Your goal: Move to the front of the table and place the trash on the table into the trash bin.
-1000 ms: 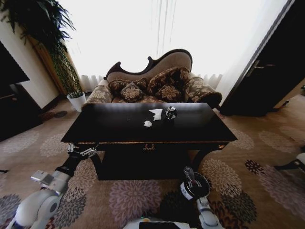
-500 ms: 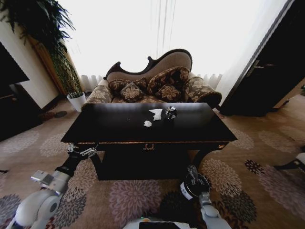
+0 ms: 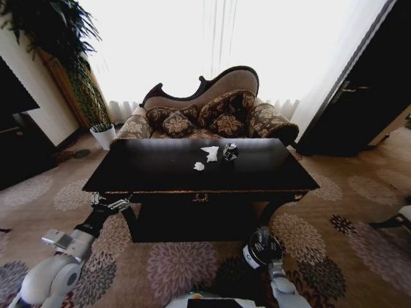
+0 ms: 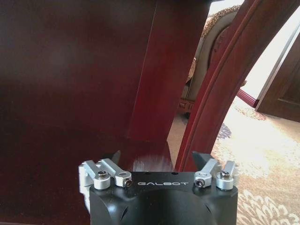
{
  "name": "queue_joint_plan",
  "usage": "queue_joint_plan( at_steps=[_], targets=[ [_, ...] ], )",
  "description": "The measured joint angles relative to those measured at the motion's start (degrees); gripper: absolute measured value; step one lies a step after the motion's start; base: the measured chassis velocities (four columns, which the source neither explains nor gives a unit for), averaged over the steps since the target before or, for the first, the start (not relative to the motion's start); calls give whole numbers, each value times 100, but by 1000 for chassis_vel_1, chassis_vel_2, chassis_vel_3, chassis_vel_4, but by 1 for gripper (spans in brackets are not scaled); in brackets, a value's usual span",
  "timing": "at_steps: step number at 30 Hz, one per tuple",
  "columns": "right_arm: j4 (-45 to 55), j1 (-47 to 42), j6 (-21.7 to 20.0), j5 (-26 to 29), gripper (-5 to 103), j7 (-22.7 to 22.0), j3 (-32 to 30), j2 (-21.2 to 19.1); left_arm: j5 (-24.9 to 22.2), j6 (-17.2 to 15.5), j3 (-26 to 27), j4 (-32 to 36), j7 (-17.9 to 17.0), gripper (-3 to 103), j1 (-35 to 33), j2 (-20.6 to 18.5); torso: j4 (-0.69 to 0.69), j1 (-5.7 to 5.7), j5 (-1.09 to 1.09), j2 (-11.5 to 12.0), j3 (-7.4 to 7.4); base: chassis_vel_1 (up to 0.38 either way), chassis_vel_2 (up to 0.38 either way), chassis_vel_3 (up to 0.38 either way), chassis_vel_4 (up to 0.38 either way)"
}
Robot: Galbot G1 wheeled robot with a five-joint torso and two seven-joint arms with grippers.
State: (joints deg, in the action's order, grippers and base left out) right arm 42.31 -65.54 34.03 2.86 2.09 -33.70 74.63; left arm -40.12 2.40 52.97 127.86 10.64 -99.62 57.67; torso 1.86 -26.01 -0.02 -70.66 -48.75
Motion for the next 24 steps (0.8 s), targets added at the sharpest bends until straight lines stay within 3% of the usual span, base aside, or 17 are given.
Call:
queue_joint_plan(
  at_steps=[2,3,5,11,18,24],
  targets=[
    [19,-18,0,0,89,3,0,0,0,0,0,0,0,100,0,0,0,0,0,0,0,0,0,0,0],
    [45,-45,0,4,98,6,0,-1,0,0,0,0,0,100,0,0,0,0,0,0,0,0,0,0,0],
    [86,-72,-1,10,100,6,-2,-1,0,0,0,0,0,100,0,0,0,0,0,0,0,0,0,0,0],
    [541,-447,35,51,100,7,-21,77,0,0,0,0,0,100,0,0,0,0,0,0,0,0,0,0,0],
    [1333,-1182,436,-59,100,19,-182,278,0,0,0,0,0,100,0,0,0,1,-1,-1,0,0,0,0,0],
    [2767,-2053,283,645,100,36,-201,532,0,1,1,0,-1,100,0,0,0,1,-1,-1,1,0,0,0,0]
  ],
)
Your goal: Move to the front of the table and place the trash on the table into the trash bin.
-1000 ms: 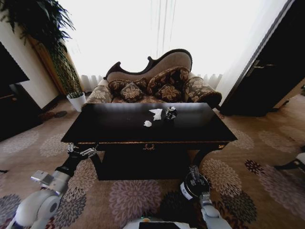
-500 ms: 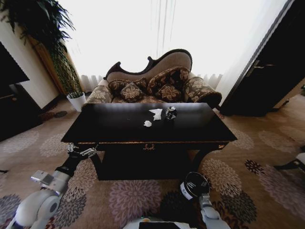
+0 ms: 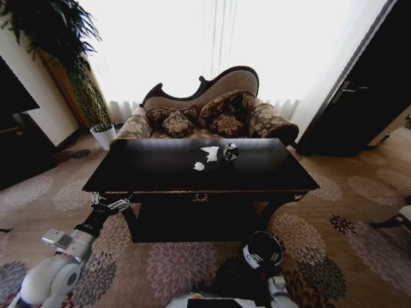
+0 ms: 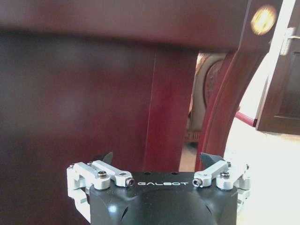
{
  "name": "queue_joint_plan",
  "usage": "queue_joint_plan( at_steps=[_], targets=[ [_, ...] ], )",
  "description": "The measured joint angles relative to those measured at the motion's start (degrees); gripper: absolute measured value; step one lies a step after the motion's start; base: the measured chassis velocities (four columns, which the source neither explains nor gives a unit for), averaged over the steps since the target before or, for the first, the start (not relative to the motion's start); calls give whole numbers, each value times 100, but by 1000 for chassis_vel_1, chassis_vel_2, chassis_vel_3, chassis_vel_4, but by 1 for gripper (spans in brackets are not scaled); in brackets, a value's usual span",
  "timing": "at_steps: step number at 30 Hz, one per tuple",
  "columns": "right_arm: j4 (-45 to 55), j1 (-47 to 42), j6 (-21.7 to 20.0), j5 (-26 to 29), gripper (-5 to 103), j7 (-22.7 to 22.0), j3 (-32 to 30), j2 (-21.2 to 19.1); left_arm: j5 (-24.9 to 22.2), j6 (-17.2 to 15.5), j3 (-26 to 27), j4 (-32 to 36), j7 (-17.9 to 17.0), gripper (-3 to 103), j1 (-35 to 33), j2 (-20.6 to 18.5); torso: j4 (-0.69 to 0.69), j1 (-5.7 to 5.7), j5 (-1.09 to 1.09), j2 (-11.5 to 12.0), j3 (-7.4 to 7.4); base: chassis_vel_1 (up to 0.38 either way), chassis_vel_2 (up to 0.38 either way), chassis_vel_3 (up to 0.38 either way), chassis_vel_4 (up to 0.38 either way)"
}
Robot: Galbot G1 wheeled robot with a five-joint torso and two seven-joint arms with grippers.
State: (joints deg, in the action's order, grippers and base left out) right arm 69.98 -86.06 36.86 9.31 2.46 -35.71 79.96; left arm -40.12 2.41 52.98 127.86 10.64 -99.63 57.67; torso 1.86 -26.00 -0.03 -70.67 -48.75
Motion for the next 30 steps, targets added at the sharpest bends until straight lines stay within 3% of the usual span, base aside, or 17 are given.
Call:
queue_joint_plan(
  at_steps=[4,16,21,24,30],
  targets=[
    [990,-623,-5,198,100,18,-66,241,0,0,0,0,0,100,0,0,0,0,0,0,0,0,0,0,0],
    [2398,-1490,121,491,100,104,-172,442,0,0,0,0,0,100,0,0,0,0,1,0,0,0,0,0,0],
    [3041,-1672,-31,831,100,104,-302,371,0,-1,0,0,0,100,0,0,0,0,1,0,0,0,0,0,0],
    [3571,-1704,-332,1169,100,103,-427,244,0,-1,0,0,0,100,0,0,0,0,1,0,0,0,0,0,0],
    [4015,-1608,-748,1271,100,101,-487,76,0,-1,0,0,0,100,0,0,0,0,2,1,0,0,0,0,0]
  ],
)
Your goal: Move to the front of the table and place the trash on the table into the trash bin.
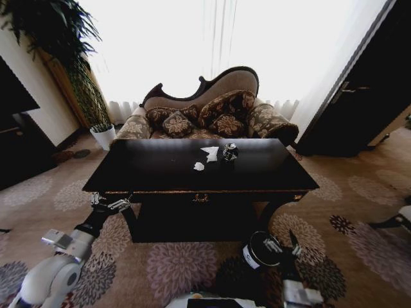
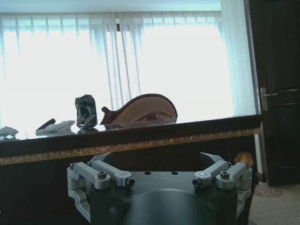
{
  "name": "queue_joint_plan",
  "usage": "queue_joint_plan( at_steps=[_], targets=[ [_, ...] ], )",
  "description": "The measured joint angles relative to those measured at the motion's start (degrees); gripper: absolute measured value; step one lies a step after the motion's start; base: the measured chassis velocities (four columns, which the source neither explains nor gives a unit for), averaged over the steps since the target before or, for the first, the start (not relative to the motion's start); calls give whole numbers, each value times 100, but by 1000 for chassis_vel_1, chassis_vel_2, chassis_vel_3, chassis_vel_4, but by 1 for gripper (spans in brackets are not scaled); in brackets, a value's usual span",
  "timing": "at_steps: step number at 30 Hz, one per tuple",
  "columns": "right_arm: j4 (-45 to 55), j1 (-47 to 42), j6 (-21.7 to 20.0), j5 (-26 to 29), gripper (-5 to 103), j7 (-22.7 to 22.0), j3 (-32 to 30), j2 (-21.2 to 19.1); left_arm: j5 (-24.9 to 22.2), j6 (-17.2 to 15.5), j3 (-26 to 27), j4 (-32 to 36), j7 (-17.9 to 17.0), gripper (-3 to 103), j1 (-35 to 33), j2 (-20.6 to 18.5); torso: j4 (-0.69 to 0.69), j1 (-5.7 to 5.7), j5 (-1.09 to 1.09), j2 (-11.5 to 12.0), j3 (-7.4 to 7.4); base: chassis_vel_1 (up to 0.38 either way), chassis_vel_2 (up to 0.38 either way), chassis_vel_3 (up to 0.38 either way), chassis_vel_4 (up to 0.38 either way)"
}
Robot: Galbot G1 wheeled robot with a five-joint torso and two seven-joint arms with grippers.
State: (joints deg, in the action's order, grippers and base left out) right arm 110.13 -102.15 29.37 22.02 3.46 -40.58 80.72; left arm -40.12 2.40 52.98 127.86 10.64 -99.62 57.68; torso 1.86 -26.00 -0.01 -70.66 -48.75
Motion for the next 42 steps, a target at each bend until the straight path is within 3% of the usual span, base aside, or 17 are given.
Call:
queue_joint_plan(
  at_steps=[12,16,18,21,27,30,42],
  targets=[
    [1053,476,-1257,351,100,-78,94,-653,0,0,0,0,0,100,0,0,0,0,0,0,0,0,0,0,0],
    [1228,821,-1686,457,100,-128,220,-1060,0,0,0,0,0,100,0,0,0,0,0,0,0,0,0,0,0],
    [1230,871,-1734,471,100,-136,245,-1135,0,0,0,0,0,100,0,0,0,0,0,0,0,0,0,0,0],
    [1225,1127,-2018,583,100,-210,393,-1679,0,0,0,0,0,100,0,0,0,0,-1,0,-1,0,0,0,0],
    [1179,1392,-2331,753,100,-295,584,-2216,-1,0,0,0,0,100,0,0,0,0,0,0,-1,0,0,0,0],
    [1007,1585,-2610,1003,100,-311,722,-2693,0,0,0,0,0,100,0,0,0,0,0,0,0,0,0,0,0],
    [61,2703,-3055,1751,100,-467,1491,-3662,-1,0,0,0,0,100,0,0,0,-1,1,0,-1,0,0,0,0]
  ],
)
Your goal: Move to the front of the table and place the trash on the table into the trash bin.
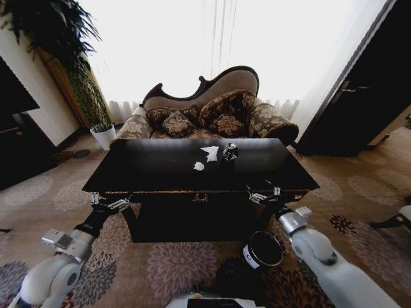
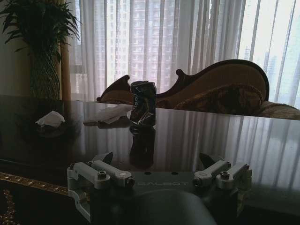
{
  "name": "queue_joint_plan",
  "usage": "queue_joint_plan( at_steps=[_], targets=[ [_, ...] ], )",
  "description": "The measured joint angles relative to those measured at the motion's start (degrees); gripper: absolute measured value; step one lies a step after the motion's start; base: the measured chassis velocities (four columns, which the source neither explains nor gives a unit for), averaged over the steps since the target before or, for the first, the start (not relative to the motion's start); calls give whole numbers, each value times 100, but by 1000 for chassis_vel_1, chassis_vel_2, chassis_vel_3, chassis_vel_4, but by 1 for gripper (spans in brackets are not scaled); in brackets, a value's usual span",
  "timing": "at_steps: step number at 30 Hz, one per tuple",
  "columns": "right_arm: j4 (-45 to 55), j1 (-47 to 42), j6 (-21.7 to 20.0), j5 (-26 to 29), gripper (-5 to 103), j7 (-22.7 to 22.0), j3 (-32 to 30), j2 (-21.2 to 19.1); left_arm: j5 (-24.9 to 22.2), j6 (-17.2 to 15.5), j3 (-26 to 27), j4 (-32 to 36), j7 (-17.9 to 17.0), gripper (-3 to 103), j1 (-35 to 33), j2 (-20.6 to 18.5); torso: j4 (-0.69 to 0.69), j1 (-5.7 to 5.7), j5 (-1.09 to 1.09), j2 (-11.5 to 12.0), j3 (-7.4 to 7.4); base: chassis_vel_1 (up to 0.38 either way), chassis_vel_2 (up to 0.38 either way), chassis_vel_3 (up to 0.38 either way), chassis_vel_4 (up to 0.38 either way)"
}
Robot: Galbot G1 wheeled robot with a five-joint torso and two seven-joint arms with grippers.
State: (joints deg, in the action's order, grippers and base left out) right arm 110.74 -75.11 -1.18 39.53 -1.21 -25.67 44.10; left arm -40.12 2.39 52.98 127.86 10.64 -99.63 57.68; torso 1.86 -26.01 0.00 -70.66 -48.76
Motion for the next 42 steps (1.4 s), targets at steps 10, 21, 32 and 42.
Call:
queue_joint_plan(
  at_steps=[10,21,32,42],
  targets=[
    [-666,1499,-213,190,100,-97,1080,-268,0,1,0,0,0,100,0,0,-1,0,-1,0,0,0,0,0,0],
    [-1205,2522,-334,455,100,-93,1911,-601,0,0,-1,0,0,100,0,0,0,0,-1,0,1,0,0,0,0],
    [-1622,3505,-417,562,100,-99,2560,-684,0,1,-1,0,0,100,0,0,0,0,-1,0,0,0,0,0,0],
    [-2155,4288,-397,441,100,-115,3298,-432,0,1,-1,0,0,100,0,0,-1,0,-1,-1,0,0,0,0,0]
  ],
)
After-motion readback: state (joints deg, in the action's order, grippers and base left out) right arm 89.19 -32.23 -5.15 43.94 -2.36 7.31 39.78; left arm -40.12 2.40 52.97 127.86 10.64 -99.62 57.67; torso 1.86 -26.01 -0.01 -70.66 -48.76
